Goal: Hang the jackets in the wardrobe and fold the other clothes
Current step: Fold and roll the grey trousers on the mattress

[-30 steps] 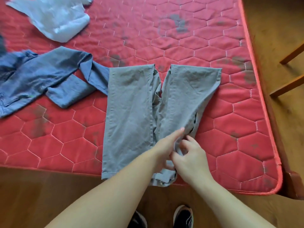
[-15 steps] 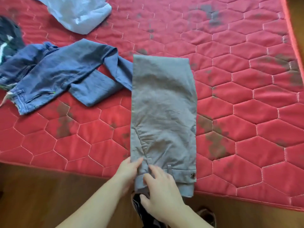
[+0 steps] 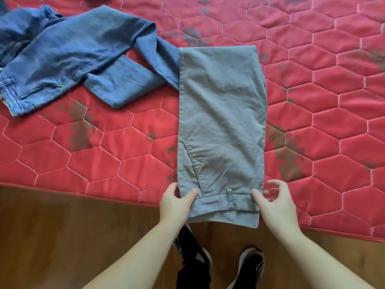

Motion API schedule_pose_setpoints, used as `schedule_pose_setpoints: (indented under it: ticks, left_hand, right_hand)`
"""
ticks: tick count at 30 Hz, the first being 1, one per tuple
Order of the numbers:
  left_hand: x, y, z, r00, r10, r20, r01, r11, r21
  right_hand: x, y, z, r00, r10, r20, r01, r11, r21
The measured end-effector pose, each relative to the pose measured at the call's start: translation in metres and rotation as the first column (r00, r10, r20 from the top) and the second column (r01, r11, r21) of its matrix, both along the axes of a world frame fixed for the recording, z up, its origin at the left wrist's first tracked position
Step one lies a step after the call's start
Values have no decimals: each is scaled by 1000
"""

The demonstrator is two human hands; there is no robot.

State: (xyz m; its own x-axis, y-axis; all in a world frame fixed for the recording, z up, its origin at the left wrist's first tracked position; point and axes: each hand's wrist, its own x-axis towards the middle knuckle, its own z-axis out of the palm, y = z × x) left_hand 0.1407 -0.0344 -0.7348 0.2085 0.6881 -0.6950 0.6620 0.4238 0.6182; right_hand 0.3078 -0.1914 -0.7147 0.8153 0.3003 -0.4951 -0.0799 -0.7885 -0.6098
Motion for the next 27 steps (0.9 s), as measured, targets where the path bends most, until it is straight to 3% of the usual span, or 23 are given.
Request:
schedule_pose_setpoints:
  ticks: [5,9,14,18,21,24,27]
  left_hand:
    - [-10,-20,1,997,71,-16,-71,997,7]
    - [-22,-27,-1,978,208,25,-202,967,-156]
    - [-22,-20,-3,992,129,3,-126,978,-166]
    - [-19,-23,-3,996,75,-43,-78,993,-88]
    - [-12,-29,0,992,124,-27,-126,975,-184]
    - [-8,-33,3,983,185,-2,-175,923,-342]
    - [-11,-36,12,987,159,-6,-149,910,-387]
  right_hand:
    - [0,-15,-8,966,-104,-236,95,994,-46]
    - [1,-24,-9,930,-70,-361,59,997,-43]
    - [-5,-34,-16,935,-21,-354,26,1000,10]
    - [-4,-35,-17,953,11,-303,-13,1000,-4]
    - [-2,-32,-16,964,52,-259,-67,996,-50]
    - [-4,-28,-14,918,-12,-396,4,1000,-22]
    - [2,-31,-7,860,-38,-509,43,999,-2]
